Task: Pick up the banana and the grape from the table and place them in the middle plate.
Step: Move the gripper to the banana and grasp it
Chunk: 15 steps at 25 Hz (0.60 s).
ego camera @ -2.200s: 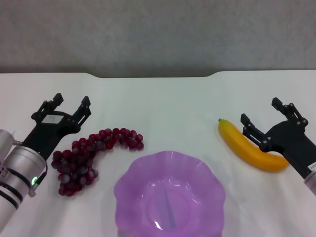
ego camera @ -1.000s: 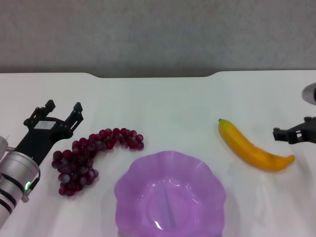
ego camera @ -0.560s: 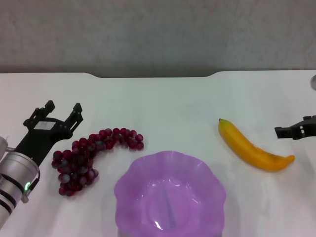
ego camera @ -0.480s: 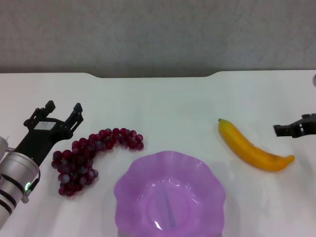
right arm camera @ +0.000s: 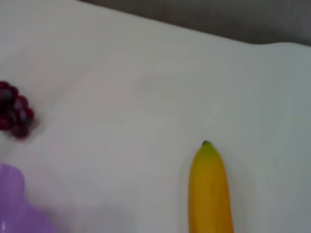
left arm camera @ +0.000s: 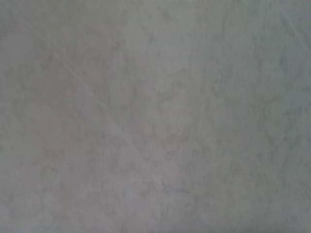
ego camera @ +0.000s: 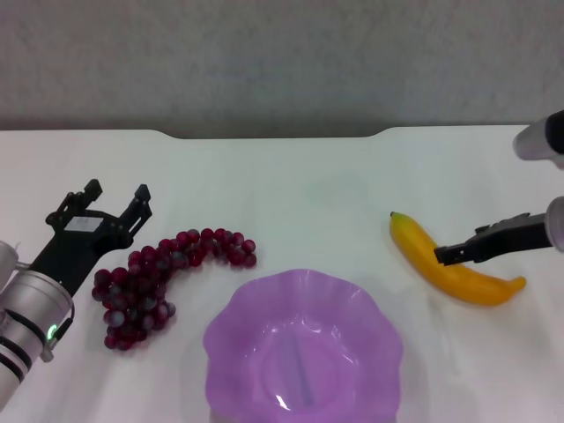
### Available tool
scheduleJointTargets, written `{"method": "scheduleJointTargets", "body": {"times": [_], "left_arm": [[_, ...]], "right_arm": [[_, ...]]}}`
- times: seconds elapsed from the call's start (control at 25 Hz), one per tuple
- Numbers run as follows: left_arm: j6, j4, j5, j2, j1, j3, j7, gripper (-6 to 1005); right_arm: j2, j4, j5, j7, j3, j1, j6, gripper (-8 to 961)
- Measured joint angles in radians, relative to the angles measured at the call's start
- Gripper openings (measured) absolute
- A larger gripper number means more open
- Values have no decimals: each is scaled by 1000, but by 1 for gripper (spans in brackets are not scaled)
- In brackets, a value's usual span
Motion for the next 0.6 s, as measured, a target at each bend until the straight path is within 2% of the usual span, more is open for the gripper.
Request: {"method": "scheduleJointTargets", "body": {"times": [0.36,0.6], "left_arm": [[-4,4,-1,-1,0,1,1,773],[-4,4,2,-2,0,0,-1,773]], "right_arm": [[-3,-48,-25,-60,4,16,-20,818],[2,-99,-17,-141,3,18,-128,812]]}}
